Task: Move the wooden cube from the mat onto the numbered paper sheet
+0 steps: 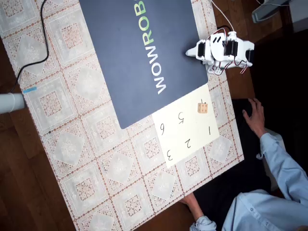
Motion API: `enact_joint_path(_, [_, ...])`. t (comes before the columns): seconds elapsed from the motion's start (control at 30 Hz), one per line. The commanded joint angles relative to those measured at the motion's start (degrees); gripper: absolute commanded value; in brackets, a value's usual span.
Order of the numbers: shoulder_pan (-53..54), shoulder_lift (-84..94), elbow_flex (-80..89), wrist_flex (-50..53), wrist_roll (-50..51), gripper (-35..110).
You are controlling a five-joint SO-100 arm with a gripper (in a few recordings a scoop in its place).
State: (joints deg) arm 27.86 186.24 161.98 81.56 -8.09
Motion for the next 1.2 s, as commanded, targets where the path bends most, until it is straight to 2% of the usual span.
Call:
enact_joint_path(0.0, [-1.23,0.35,2.81,1.32,-2.37,0])
enact_joint_path(0.87, [-8.44,0.26,2.72,1.32,-6.94,0])
enact_joint_path(1.17, [-15.47,0.18,2.99,1.41,-14.41,0])
